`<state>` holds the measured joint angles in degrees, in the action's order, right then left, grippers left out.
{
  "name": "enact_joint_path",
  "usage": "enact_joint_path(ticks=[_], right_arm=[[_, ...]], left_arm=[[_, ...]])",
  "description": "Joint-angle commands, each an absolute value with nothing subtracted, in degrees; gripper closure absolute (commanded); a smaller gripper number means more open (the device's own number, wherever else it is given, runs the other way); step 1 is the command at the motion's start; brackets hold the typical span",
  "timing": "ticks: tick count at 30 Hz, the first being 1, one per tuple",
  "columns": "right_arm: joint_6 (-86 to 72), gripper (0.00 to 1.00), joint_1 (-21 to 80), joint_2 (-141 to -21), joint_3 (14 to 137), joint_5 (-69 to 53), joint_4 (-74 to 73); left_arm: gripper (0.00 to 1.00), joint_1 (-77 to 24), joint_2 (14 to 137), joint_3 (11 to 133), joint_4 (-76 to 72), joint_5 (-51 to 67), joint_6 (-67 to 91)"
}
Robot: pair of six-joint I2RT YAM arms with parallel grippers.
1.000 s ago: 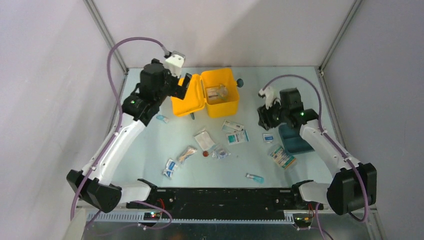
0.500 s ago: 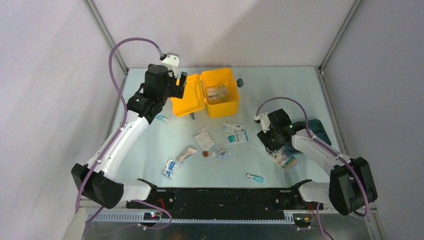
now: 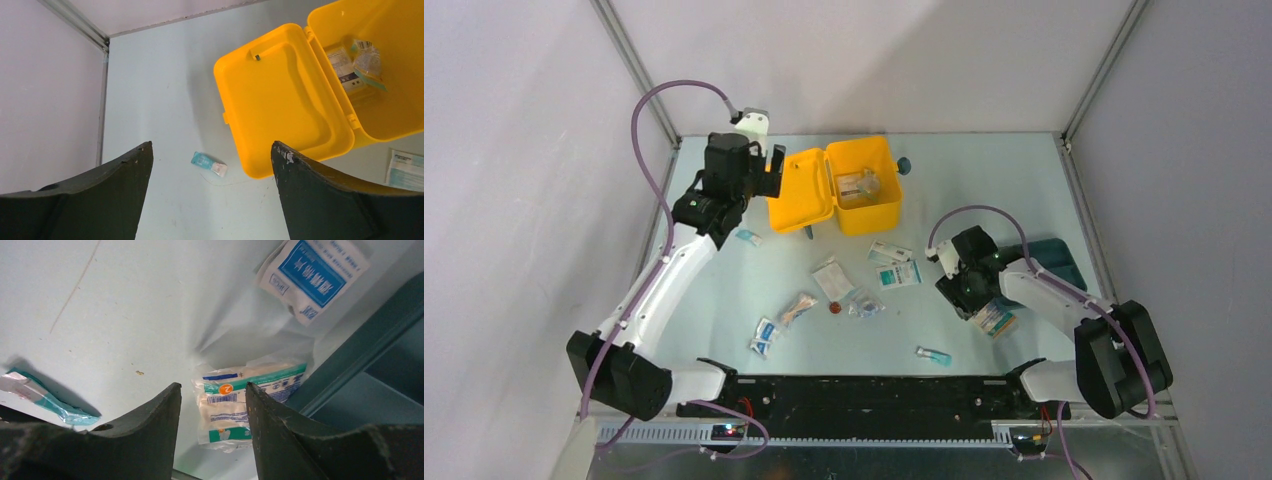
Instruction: Organize the medicine kit
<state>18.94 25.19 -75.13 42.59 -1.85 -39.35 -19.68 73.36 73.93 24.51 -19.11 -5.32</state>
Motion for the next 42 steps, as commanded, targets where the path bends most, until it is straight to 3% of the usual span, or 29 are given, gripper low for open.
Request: enact_joint_path(ticks=[1, 8, 11, 16, 21, 25, 30, 35, 38, 42], right_arm=[[19.9, 0.46, 25.8, -76.3, 40.2, -1.3, -38.2], [19.8, 0.52, 25.9, -80.1, 39.4, -0.5, -34.0], [20.9, 0.76, 26.2, -80.1, 39.6, 0.0, -33.7], [25.3, 1.0, 25.1, -75.4, 49.0, -6.6, -47.9], [27.1, 1.0, 22.0, -70.3, 64.3, -17.1, -59.3], [23.0, 1.0, 19.1, -71.3, 74.2, -28.6, -56.7], [10.8, 1.0, 13.6, -77.4, 78.7, -44.7, -31.0], [-2.4, 1.0, 15.4, -89.2, 86.7, -58.8, -10.6], [-10.2, 1.0, 17.2, -97.4, 90.0, -60.3, 4.5], [-16.6, 1.0, 19.6, -108.1, 99.4, -58.2, 10.5]], left_arm=[[0.09, -19.2, 71.5, 74.7, 21.7, -18.6, -4.5], [0.11, -18.7, 71.5, 74.1, 21.2, -17.8, -3.5], [0.11, -18.4, 71.5, 73.6, 21.1, -17.2, -3.2], [0.12, -18.3, 71.6, 73.5, 21.2, -15.5, -4.2], [0.12, -18.1, 72.8, 74.2, 21.2, -13.9, -5.2], [0.13, -18.1, 73.4, 74.4, 21.4, -13.0, -6.6], [0.12, -18.1, 72.9, 74.3, 21.6, -12.5, -8.4], [0.12, -18.1, 72.2, 74.4, 22.7, -9.0, -7.4], [0.12, -18.2, 72.0, 73.8, 24.7, -5.4, -9.0], [0.13, -18.2, 71.6, 73.0, 27.8, -4.8, -12.5]])
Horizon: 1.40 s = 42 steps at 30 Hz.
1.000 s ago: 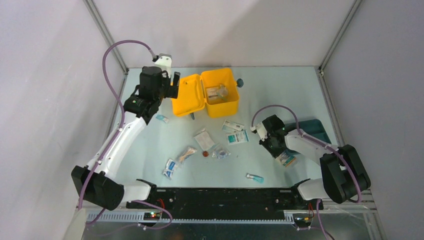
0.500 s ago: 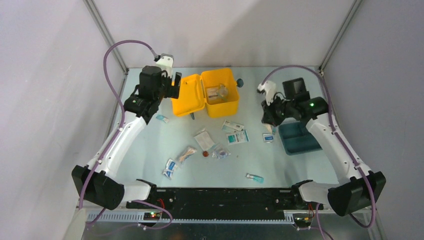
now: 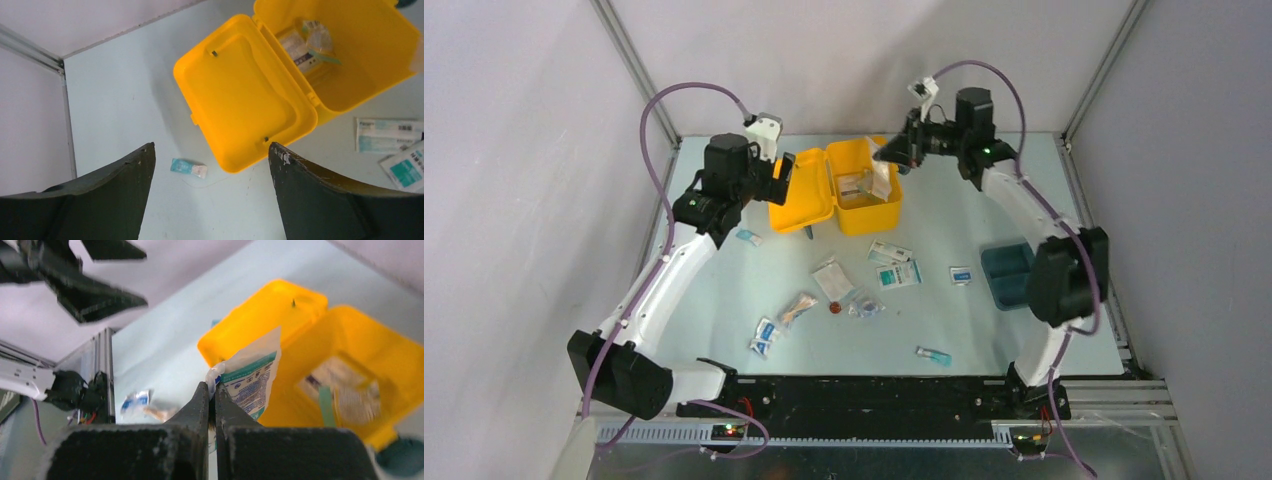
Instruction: Organize the medicine kit
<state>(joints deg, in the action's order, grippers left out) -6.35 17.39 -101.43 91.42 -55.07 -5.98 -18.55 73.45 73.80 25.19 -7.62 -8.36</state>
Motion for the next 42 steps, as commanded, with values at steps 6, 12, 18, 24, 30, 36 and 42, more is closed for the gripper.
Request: enact_joint_path(ticks=[6, 12, 18, 24, 30, 36, 42], right_arm=[[-18.8, 1.0, 21.4, -122.6, 112.7, -56.8, 11.1], [-17.7, 1.0, 21.4, -128.9, 112.2, -55.3, 8.4], [-16.2, 1.0, 21.0, -130.4, 110.2, -54.4, 4.7], [-15.8, 1.0, 21.6, -129.9, 105.9, -56.8, 0.7], [-16.0, 0.98, 22.0, -129.2, 102.0, -56.8, 0.4], [-13.5, 0.94, 22.1, -129.7, 102.6, -55.6, -3.6], [-12.7, 0.85, 21.7, -128.7, 103.3, -49.7, -7.5]], left_arm=[[0.12, -18.2, 69.9, 72.7, 31.8, -6.0, -18.8], [0.12, -18.2, 69.6, 72.9, 33.7, -7.7, -19.1], [0.12, -18.1, 69.1, 71.8, 34.2, -8.5, -18.9], [0.12, -17.8, 69.6, 71.2, 34.0, -8.0, -18.8], [0.12, -17.3, 70.4, 71.5, 33.9, -7.0, -18.5], [0.12, -17.3, 70.7, 72.3, 34.0, -6.6, -18.0], [0.12, -17.2, 71.0, 72.6, 34.0, -6.0, -17.5]])
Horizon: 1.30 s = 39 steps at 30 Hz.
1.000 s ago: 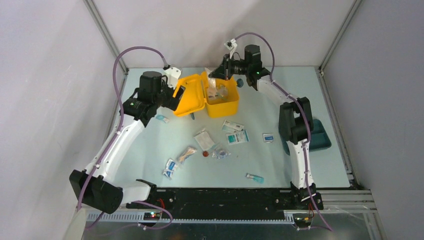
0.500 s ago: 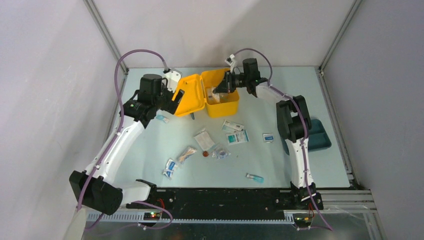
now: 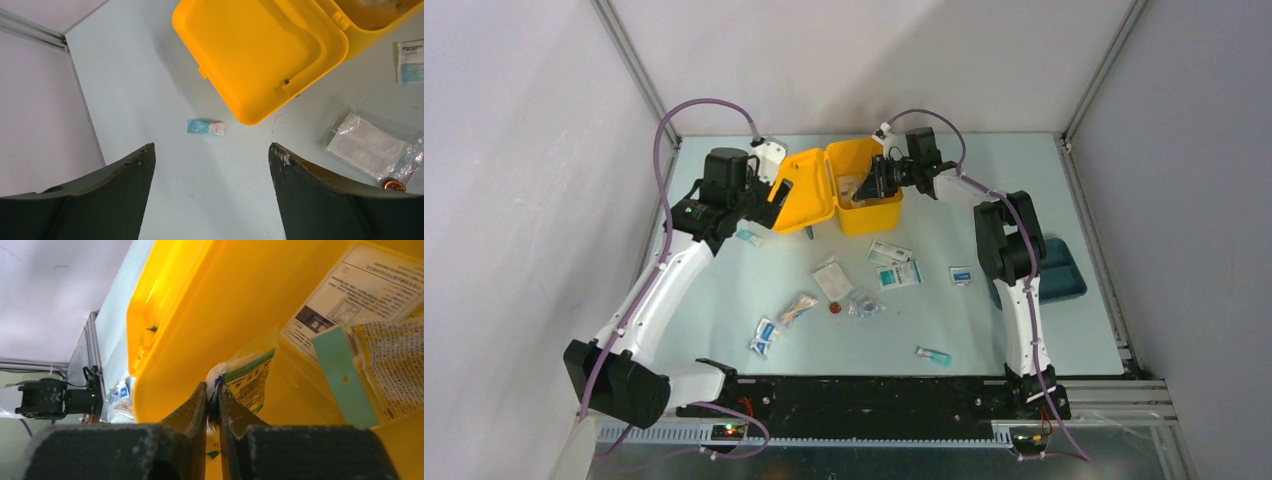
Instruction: Organize the medicine kit
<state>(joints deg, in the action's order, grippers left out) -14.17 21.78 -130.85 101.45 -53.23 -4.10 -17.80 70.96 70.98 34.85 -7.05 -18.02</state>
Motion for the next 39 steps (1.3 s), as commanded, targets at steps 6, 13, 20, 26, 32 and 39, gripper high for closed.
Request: enact_joint_path(ticks=[6, 13, 20, 26, 32, 39], right_arm=[[-11.9, 0.68, 21.3, -127.6, 104.1, -46.2, -10.1], [-12.1, 0.58, 21.7, -124.7, 106.8, -42.2, -11.5], [-11.0, 0.53, 23.1, -120.7, 109.2, -35.0, -13.9], [-9.1, 0.48, 23.2, -115.9, 109.0, -27.6, -17.1], [-3.3, 0.48, 21.5, -108.2, 103.3, -29.6, -17.3], [19.5, 0.49, 19.0, -92.4, 88.3, -43.8, -21.2]], left_arm=[[0.13, -17.3, 71.6, 72.8, 34.0, -5.0, -17.0], [0.14, -17.2, 72.6, 73.7, 33.9, -3.8, -16.0], [0.15, -17.2, 73.2, 73.8, 33.9, -2.2, -15.0], [0.15, -17.3, 73.7, 73.8, 33.8, -1.5, -14.3], [0.14, -17.3, 73.5, 72.8, 33.5, -0.7, -14.1], [0.14, -17.2, 71.5, 70.6, 33.5, 1.3, -15.4]])
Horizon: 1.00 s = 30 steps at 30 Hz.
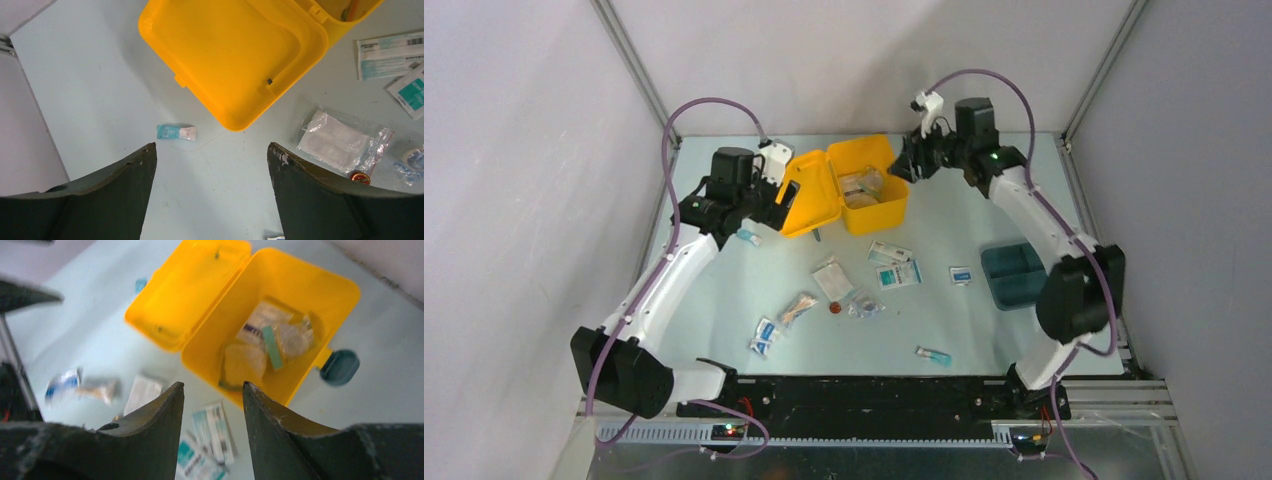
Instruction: Organize the medicine kit
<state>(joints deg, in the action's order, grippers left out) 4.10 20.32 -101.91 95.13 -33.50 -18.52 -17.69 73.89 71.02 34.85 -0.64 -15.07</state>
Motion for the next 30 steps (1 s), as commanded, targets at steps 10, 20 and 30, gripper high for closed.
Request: enact_joint_path(ticks=[10, 20, 30], right_arm=[[48.0, 0.55, 23.1, -88.7, 74.5, -50.8, -35.4], [57.5, 0.6, 28.5, -99.1, 75.7, -56.4, -38.7], [39.9, 0.56, 38.0, -105.9, 75.8, -42.9, -21.8]], left_arm=[[0.15, -17.2, 70.5, 68.8, 34.0, 2.9, -16.3], [0.15, -16.7, 70.5, 67.3, 35.3, 3.3, -5.3], [0.15, -11.4, 67.1, 60.8, 35.6, 5.4, 3.0]])
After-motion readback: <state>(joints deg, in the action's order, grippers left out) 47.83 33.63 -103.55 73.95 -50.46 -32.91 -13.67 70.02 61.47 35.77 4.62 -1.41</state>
